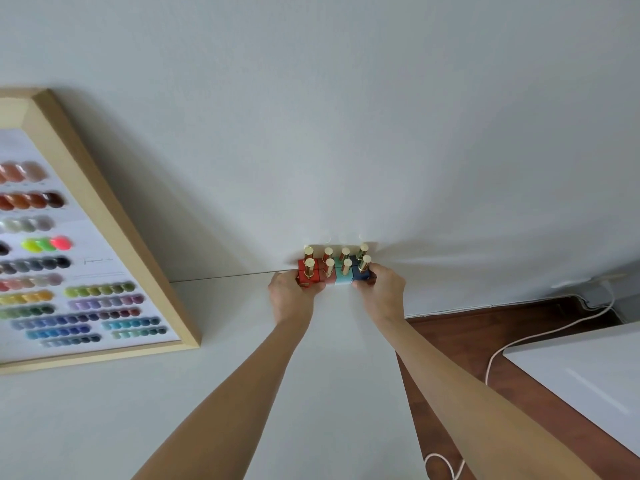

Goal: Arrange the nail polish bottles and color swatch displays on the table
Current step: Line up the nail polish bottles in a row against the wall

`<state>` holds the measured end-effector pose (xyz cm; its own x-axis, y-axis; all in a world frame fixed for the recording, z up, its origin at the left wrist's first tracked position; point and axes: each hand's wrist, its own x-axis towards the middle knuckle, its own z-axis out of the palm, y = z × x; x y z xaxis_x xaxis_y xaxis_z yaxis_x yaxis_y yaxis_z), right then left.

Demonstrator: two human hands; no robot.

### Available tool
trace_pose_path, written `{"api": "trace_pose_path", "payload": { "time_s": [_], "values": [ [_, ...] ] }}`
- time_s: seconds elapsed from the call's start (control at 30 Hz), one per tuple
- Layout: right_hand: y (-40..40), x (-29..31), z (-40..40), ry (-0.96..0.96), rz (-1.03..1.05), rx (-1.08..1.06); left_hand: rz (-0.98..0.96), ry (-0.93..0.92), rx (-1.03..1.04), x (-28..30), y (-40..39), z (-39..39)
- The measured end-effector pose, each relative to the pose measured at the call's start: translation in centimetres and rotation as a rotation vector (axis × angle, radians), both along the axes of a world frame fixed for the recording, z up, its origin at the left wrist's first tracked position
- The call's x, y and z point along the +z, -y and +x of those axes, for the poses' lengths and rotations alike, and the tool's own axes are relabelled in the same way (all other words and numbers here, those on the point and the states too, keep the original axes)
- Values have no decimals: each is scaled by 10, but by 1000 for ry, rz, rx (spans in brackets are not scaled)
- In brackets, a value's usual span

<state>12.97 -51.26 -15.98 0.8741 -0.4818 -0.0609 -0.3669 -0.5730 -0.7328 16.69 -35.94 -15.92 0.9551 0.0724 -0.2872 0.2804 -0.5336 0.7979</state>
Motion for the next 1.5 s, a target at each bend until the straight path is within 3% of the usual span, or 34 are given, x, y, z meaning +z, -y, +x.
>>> {"api": "trace_pose_path", "payload": {
  "time_s": [0.43,0.8,0.9,1.23,1.33,1.5],
  "values": [
    [-6,28,-54,-145,122,16,113,-95,-189,27,-27,-39],
    [-30,60,-217,-179,183,169,9,-185,-908,78,-92,-208],
    [-42,67,-253,-206,170,226,57,-132,-1037,79,-90,-239],
    [-71,70,-321,-309,159,380,250,97,-929,70,-84,-263],
    [-78,70,-326,-291,210,383,273,117,-877,69,-91,-261],
    [-84,67,-321,-188,105,399,241,89,-742,71,-107,-252]
  ]
}}
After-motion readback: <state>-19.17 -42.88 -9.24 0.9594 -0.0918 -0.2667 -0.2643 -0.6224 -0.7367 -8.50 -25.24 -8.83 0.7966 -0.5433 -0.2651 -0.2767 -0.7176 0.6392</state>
